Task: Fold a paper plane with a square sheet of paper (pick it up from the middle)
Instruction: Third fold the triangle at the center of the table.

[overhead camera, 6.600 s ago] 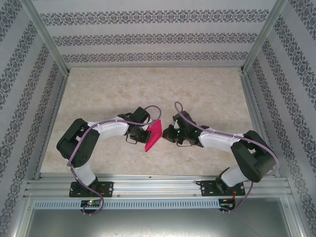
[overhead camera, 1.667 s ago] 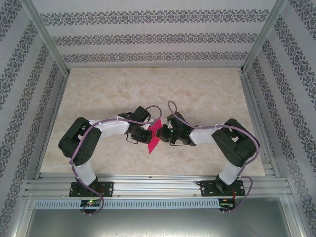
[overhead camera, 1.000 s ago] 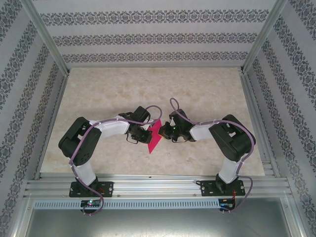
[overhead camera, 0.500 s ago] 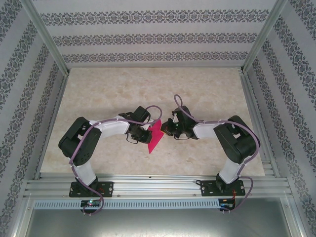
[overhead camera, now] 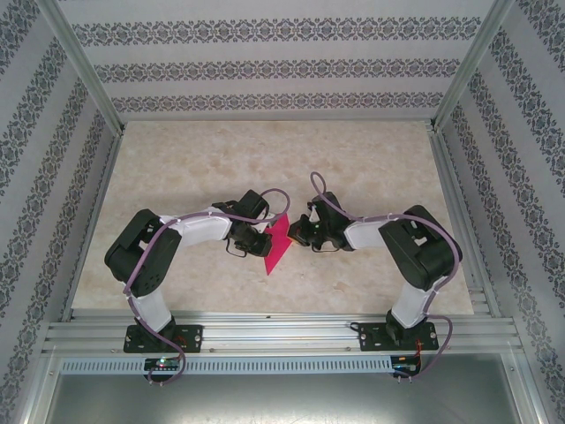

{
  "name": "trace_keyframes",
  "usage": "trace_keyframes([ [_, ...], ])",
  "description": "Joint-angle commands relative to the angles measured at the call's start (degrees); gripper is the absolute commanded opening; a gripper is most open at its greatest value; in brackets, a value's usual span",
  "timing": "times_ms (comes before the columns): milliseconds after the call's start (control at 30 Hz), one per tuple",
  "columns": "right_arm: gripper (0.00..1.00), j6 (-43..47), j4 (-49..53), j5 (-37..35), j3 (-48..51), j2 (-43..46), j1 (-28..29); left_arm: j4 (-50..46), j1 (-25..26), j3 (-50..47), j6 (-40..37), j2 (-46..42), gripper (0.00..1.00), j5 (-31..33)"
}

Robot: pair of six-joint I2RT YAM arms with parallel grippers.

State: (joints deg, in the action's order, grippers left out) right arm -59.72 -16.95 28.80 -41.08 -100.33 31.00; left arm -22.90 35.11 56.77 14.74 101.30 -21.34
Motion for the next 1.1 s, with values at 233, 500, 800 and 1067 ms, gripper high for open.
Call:
trace_keyframes([
  [233,0.03,-0.83,-0.86,-0.03,-1.55,1.17,4.25,-3.89,-0.13,0.15,-1.47,1.45,0.14,1.58],
  [500,0.03,-1.33,-3.06,-2.18,-0.23,-3.44,4.72,-4.09,-0.18,0.45,-1.47,1.10,0.16,1.82],
  [800,0.01,-6.87,-3.68,-9.34,4.70,-3.13,7.70,-7.12,-0.13,2.62,1.89,-6.74,0.36,7.54],
  [1067,0.01,-13.58,-4.37,-18.17,6.58,-0.64,11.88,-11.22,-0.48,4.19,7.86,-16.83,0.34,9.86],
])
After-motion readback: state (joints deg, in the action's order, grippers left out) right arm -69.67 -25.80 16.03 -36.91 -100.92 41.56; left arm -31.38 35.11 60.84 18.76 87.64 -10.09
